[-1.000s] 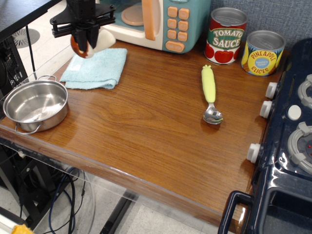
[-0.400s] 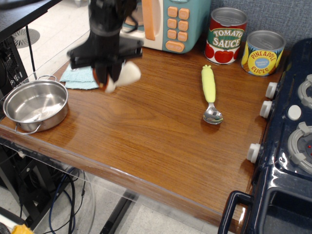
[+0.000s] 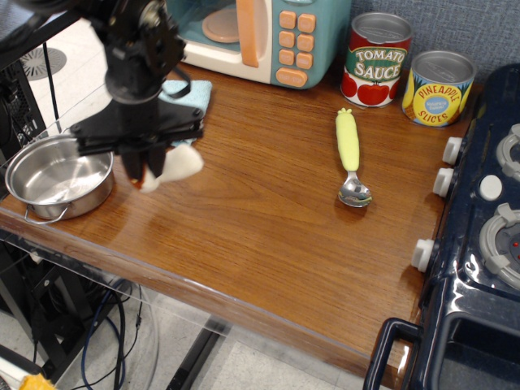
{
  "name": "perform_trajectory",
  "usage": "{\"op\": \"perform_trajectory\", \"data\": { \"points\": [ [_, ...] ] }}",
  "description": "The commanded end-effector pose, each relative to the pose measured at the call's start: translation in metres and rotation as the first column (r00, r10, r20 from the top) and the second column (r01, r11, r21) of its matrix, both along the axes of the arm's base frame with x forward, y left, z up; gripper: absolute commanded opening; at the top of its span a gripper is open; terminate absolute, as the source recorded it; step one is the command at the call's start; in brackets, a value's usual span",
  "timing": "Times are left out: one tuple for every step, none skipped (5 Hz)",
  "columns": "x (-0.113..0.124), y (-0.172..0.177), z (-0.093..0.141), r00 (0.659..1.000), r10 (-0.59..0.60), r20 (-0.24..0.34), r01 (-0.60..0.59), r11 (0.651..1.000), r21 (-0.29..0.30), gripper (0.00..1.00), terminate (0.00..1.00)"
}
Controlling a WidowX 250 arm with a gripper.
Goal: Move the mushroom so that it's next to the silver pan near the edge of the table.
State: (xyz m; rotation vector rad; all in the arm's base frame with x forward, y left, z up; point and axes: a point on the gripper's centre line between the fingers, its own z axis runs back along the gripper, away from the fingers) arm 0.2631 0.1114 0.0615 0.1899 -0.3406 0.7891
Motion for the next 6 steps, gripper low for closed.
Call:
{"op": "perform_trajectory", "data": {
  "points": [
    [-0.022,0.008,-0.016,0.997,-0.060,-0.050,0.060,0.998,0.001,0.00,0.00],
    [-0.025,0.002,-0.025,0.992,-0.093,-0.079,0.093,0.996,-0.007,0.00,0.00],
    [-0.024,-0.001,-0.026,0.989,-0.114,-0.097,0.117,0.993,0.017,1.00,0.00],
    [-0.023,-0.001,-0.020,0.990,-0.117,-0.081,0.117,0.993,0.001,1.00,0.00],
    [-0.022,-0.002,-0.012,0.990,-0.125,-0.067,0.124,0.992,-0.020,1.00,0.00],
    [-0.020,0.001,0.002,0.993,-0.113,-0.041,0.111,0.993,-0.037,1.00,0.00]
  ]
}}
